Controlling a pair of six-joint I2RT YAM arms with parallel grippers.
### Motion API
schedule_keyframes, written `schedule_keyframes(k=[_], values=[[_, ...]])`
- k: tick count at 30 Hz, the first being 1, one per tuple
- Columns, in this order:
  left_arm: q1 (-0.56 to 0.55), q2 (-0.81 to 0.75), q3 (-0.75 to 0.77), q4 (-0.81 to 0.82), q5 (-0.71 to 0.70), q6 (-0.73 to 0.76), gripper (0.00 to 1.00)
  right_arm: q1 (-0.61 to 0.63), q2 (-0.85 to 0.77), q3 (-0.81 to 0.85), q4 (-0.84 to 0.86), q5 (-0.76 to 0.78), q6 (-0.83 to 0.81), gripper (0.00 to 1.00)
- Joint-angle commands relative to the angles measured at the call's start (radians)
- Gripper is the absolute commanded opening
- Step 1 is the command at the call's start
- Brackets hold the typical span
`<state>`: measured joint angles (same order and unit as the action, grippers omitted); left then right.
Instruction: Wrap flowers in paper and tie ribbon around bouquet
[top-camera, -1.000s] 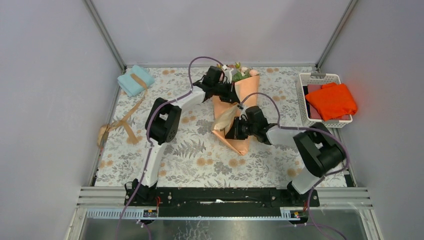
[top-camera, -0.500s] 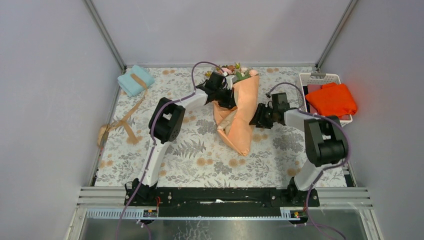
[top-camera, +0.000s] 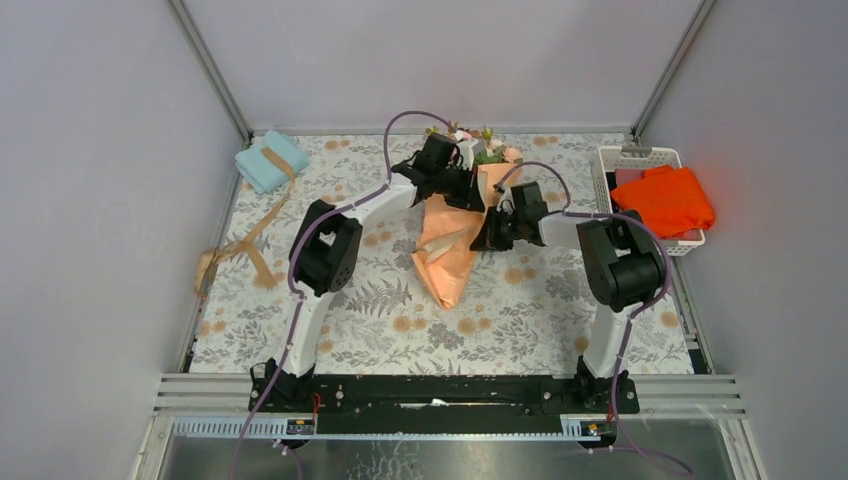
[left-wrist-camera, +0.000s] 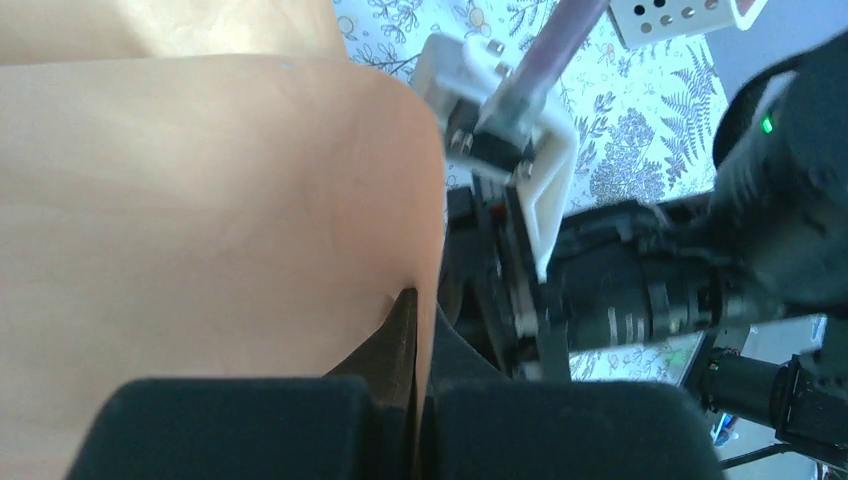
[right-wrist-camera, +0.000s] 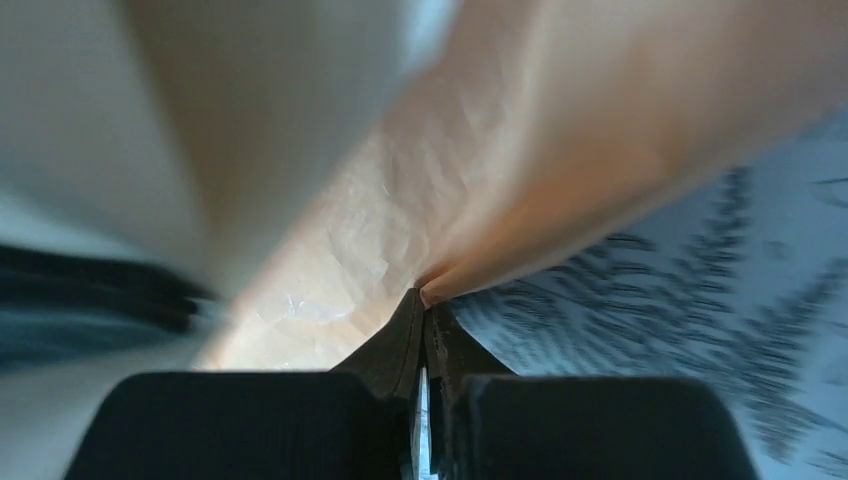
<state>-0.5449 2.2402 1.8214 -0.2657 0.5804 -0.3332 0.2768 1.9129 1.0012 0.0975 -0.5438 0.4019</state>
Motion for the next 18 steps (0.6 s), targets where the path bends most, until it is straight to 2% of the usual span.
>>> schedule_keyframes(k=[1,6,13,17,18], values=[[-0.02,0.054,0.017,0.001,-0.034,-0.019,0.0,0.038,-0.01,0.008,0.07,-0.031,0.054,0.05],[-0.019,0.124,0.032,-0.007,-0.116,-0.002,0.0,0.038,-0.115,-0.063,0.036,0.072,0.047,0.25],[-0.019,0.153,0.035,-0.012,-0.134,0.02,0.0,0.038,-0.372,-0.139,-0.117,0.328,0.038,0.4],[-0.019,0.15,0.037,-0.012,-0.134,0.019,0.0,0.038,-0.44,-0.117,-0.081,0.3,0.066,0.54],[-0.019,0.151,0.037,-0.011,-0.133,0.019,0.0,0.038,-0.434,-0.1,-0.07,0.283,0.078,0.63]])
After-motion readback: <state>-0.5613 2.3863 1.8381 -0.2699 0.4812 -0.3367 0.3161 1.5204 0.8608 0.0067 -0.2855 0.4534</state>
